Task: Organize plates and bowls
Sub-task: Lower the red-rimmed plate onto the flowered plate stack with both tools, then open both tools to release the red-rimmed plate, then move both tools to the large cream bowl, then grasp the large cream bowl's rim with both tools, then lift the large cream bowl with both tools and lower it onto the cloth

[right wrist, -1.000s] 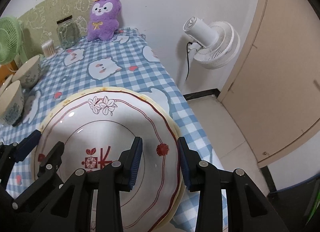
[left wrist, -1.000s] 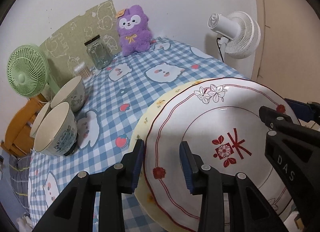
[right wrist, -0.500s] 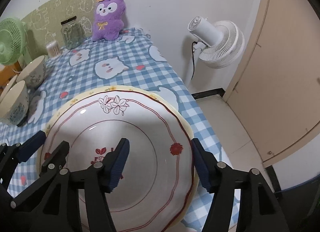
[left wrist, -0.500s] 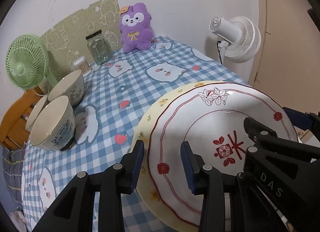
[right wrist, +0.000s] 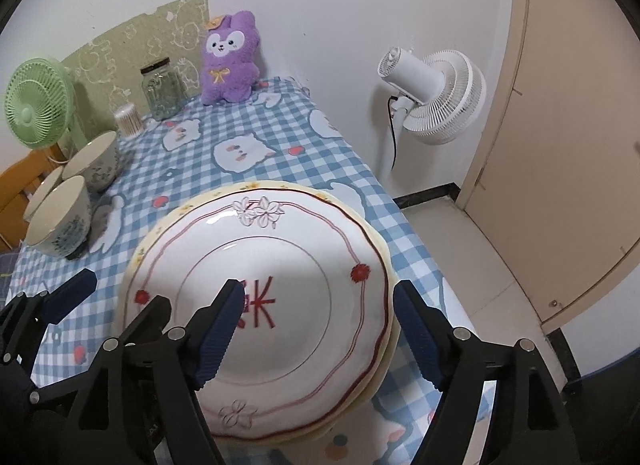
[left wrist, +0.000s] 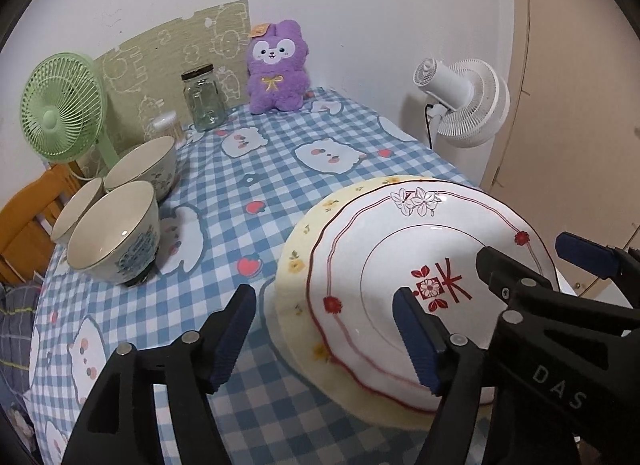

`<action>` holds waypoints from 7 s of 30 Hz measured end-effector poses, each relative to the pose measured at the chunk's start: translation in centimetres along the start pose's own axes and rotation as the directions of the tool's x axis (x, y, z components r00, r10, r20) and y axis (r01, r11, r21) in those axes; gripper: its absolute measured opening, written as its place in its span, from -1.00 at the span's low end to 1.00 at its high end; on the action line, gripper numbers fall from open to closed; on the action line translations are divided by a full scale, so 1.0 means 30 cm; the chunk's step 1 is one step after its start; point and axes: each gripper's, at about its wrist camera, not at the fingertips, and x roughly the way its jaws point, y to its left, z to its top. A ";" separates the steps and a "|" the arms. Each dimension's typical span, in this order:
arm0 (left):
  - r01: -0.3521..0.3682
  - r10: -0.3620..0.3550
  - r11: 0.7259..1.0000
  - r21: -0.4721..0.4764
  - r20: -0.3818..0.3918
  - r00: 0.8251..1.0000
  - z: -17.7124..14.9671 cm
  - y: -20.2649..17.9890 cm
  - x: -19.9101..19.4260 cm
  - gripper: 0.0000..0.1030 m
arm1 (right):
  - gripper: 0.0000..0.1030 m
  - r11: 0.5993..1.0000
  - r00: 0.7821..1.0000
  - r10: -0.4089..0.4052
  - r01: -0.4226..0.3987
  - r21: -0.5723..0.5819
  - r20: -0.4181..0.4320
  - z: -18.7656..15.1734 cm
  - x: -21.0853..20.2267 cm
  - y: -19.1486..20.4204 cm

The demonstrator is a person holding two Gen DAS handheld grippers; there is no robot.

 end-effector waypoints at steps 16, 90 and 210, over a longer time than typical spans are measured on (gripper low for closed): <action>0.092 -0.093 0.995 -0.046 -0.022 0.995 -0.087 -0.013 -0.007 0.44 | 0.55 0.998 0.999 0.039 -0.039 -0.053 0.007 -0.072 -0.034 0.051; -0.145 0.167 0.950 -0.275 0.057 0.984 0.015 0.572 -0.235 0.83 | 0.75 0.925 0.939 0.333 -0.308 -0.225 0.082 0.137 -0.219 0.600; -0.171 0.112 0.928 -0.332 -0.190 0.975 -0.237 0.578 -0.037 -0.56 | -0.62 0.917 0.940 0.269 -0.316 -0.243 -0.208 -0.099 0.053 0.732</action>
